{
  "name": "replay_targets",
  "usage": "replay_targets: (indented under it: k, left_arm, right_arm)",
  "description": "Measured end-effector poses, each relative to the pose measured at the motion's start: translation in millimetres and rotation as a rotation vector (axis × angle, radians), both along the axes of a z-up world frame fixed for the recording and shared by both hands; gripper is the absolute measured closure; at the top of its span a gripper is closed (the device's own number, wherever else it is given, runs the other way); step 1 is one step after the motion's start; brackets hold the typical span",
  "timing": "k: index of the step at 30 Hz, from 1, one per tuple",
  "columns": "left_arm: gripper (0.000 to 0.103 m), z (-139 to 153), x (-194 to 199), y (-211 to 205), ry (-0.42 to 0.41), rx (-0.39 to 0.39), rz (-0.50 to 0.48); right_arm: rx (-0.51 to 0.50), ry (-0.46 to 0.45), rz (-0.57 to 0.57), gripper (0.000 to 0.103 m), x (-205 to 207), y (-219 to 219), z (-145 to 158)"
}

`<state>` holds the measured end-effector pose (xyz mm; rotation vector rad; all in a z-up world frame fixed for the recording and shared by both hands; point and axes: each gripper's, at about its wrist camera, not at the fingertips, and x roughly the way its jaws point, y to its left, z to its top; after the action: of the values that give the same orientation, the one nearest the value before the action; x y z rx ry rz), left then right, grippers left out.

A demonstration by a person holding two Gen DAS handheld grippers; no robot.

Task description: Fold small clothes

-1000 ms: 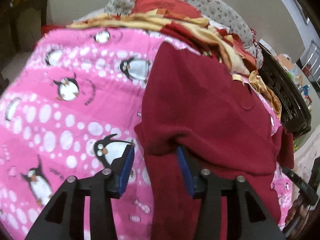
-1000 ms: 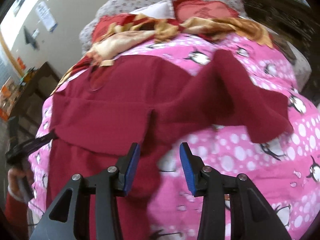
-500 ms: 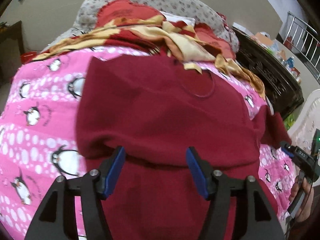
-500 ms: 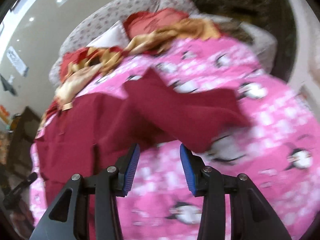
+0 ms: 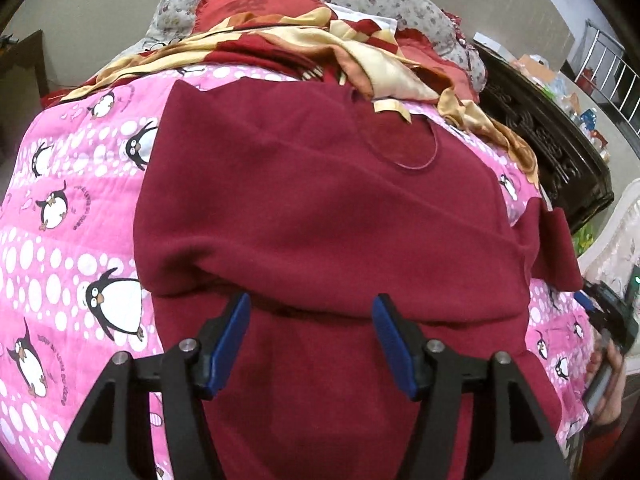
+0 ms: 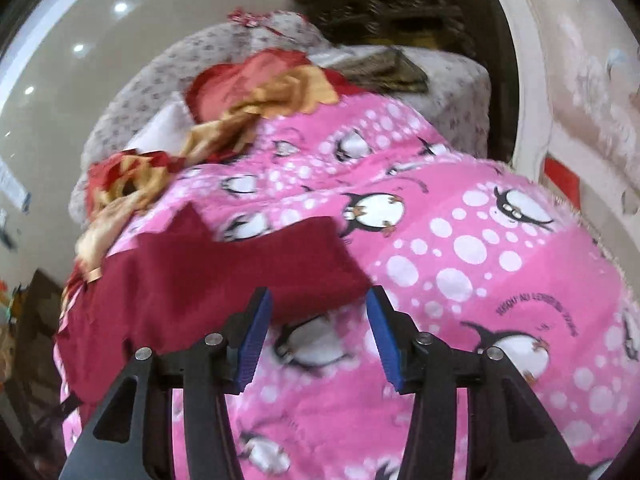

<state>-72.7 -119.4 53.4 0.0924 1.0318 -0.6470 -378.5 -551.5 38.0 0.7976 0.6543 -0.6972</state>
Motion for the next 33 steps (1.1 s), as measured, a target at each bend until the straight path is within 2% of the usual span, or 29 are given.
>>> replay_targets:
  k: [2, 5, 6, 7, 9, 11, 17, 21, 25, 27, 29, 30, 33]
  left_arm:
    - [0.036, 1.2, -3.8, -1.1, -0.007, 0.011, -0.009]
    - [0.036, 1.0, -7.7, -2.0, -0.009, 0.024, -0.020]
    - [0.036, 1.0, -8.6, -1.6, -0.010, 0.026, -0.019]
    - [0.036, 0.8, -9.1, -0.8, -0.009, 0.026, -0.017]
    - [0.036, 0.6, -8.7, 1.4, -0.005, 0.023, -0.014]
    - [0.036, 2.1, -7.5, 4.1, -0.007, 0.021, -0.010]
    - [0.036, 8.5, -1.9, 14.6, -0.004, -0.029, 0.026]
    - [0.036, 11.1, -2.8, 17.6, 0.000, -0.051, 0.032]
    - [0.036, 17.0, -4.5, 21.1, -0.013, -0.066, 0.029]
    - [0.036, 19.7, -3.4, 24.8, -0.015, -0.078, 0.035]
    - [0.036, 22.5, -0.8, 30.1, -0.016, -0.091, 0.049]
    - [0.036, 23.3, 0.1, 32.4, -0.017, -0.096, 0.054]
    - [0.036, 26.2, 4.0, 39.2, -0.019, -0.109, 0.072]
  right_arm:
    - [0.022, 0.007, 0.021, 0.043, 12.8, -9.7, -13.3]
    - [0.020, 0.105, 0.034, 0.047, 34.4, -15.8, -38.6]
    - [-0.022, 0.116, 0.028, 0.058, 36.0, -12.9, -38.8]
    - [-0.059, 0.130, 0.030, 0.076, 36.6, -10.2, -37.9]
    - [-0.084, 0.153, 0.051, 0.083, 35.4, -8.2, -36.0]
    - [-0.076, 0.110, 0.053, 0.084, 24.1, -10.5, -25.6]
    - [-0.240, -0.015, 0.027, 0.084, -12.5, -5.5, 68.6]
    - [-0.271, -0.176, 0.073, 0.084, -20.2, 8.8, 132.6]
    - [-0.276, -0.323, 0.215, 0.084, -0.3, 39.8, 181.9]
    - [-0.274, -0.380, 0.343, 0.084, 27.1, 67.5, 203.4]
    - [-0.257, -0.410, 0.463, 0.085, 59.4, 96.0, 212.7]
    - [-0.241, -0.423, 0.531, 0.090, 76.8, 111.0, 214.2]
    - [-0.215, -0.409, 0.685, 0.090, 129.2, 158.3, 206.7]
